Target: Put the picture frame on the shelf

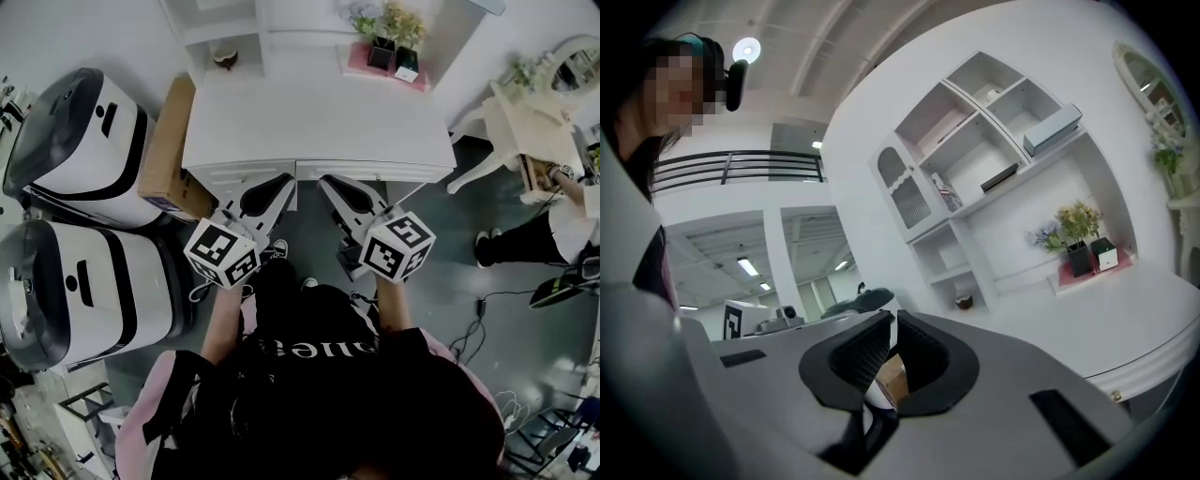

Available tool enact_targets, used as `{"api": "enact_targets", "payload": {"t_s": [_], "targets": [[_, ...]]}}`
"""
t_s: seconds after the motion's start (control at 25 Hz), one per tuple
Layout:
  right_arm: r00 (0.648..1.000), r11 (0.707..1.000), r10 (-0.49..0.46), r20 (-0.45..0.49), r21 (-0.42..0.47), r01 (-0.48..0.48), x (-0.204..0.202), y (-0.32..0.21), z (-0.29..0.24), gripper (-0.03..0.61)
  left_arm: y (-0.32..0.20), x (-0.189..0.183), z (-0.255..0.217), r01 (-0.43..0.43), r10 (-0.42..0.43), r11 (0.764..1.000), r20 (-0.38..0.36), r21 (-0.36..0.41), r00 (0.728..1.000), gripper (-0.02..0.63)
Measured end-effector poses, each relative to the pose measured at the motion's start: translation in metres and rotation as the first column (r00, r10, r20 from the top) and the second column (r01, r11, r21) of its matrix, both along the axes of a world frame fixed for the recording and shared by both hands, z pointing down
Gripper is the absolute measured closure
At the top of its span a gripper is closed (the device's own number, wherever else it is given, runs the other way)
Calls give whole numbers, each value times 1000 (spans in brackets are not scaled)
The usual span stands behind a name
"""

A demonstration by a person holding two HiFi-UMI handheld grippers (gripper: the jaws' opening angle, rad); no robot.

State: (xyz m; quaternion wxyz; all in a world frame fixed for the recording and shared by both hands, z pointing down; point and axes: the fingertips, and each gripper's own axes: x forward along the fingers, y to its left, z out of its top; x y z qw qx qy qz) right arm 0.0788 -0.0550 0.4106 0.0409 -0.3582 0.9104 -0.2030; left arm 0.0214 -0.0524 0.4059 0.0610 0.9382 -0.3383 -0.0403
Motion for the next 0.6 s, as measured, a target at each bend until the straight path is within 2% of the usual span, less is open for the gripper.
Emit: {"api": "enact_targets", "payload": {"t_s": [0.6], "targets": [[1000,1000,-4,16,10,4,6,16,0,520,22,3,0,4,-4,1000,14,12,1000,580]]}}
